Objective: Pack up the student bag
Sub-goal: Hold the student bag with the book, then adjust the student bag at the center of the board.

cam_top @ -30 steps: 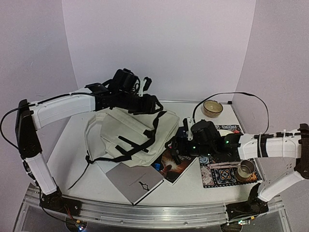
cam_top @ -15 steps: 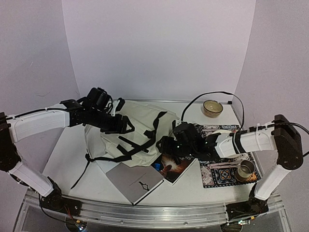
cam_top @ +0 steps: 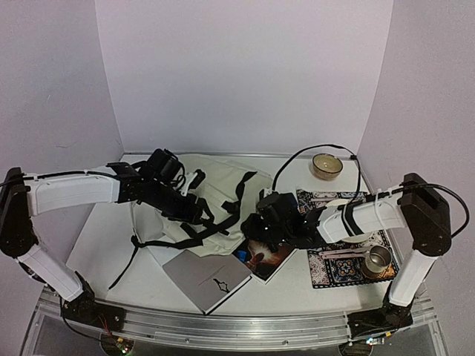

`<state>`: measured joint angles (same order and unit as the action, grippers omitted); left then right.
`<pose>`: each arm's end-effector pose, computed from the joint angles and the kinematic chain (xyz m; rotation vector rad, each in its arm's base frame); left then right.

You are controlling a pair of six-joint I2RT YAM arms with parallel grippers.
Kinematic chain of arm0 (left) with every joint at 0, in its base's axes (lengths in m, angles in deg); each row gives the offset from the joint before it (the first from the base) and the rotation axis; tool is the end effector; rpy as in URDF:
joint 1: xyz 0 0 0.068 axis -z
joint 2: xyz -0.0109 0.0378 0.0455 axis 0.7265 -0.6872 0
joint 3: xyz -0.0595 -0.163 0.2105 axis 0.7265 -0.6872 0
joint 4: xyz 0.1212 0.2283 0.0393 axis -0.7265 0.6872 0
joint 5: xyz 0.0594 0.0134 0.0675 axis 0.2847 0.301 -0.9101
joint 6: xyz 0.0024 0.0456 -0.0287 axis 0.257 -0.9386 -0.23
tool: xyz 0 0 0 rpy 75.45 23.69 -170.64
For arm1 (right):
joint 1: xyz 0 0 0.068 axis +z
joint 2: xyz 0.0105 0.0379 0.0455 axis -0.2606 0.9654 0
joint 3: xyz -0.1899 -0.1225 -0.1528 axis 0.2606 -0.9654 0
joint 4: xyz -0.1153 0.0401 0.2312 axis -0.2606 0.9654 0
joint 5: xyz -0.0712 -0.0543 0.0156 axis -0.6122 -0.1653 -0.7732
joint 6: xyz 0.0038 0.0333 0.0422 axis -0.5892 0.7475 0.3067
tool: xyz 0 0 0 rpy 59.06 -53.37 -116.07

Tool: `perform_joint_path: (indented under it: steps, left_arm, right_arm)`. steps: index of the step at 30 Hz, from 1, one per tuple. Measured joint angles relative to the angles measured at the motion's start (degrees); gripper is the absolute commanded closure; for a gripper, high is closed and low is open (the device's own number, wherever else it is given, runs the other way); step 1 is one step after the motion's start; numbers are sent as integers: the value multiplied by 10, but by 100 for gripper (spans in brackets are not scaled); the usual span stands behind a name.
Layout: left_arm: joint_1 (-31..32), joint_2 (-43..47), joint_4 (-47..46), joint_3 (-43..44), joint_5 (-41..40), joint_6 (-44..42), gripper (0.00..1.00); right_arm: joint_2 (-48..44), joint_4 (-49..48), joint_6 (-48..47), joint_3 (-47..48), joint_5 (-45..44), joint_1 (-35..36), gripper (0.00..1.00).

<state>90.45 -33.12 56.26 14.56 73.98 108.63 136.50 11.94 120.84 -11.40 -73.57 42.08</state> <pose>0.2226 -0.2289 0.2517 0.6291 2.5225 -0.8493 0.2135 0.3169 0.1945 0.0780 2.0510 1.0614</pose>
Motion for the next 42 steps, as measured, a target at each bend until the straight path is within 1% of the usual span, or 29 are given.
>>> perform_joint_path:
  steps: [3, 4, 16, 24, 28, 31, 35, 39, 42]
  left_arm:
    - [15, -28, 1, 2, -17, -14, 26]
    - [21, -37, 2, 5, -25, -20, 25]
    - [81, -94, 1, 84, -141, -84, 24]
    - [94, -146, 7, 93, -193, -112, 25]
    - [95, -156, 19, 108, -242, -125, 27]
    - [95, -180, 30, 150, -303, -138, 30]
    - [83, -235, 36, 235, -378, -164, 32]
    - [43, -289, 32, 319, -435, -195, 30]
    - [3, -314, 31, 361, -470, -222, 28]
  right_arm:
    - [1, -3, 1, 2, 7, 0, 98]
    - [1, -5, 1, 3, 10, 0, 100]
    - [1, 1, -5, 6, 61, -1, 100]
    - [-14, 17, -14, 12, 95, -3, 100]
    - [-22, 27, -23, 17, 114, -3, 100]
    - [-22, 35, -30, 23, 128, -3, 100]
    - [-23, 41, -38, 26, 149, -3, 100]
    - [-24, 50, -47, 27, 166, -3, 100]
    - [-32, 55, -53, 27, 171, -3, 100]
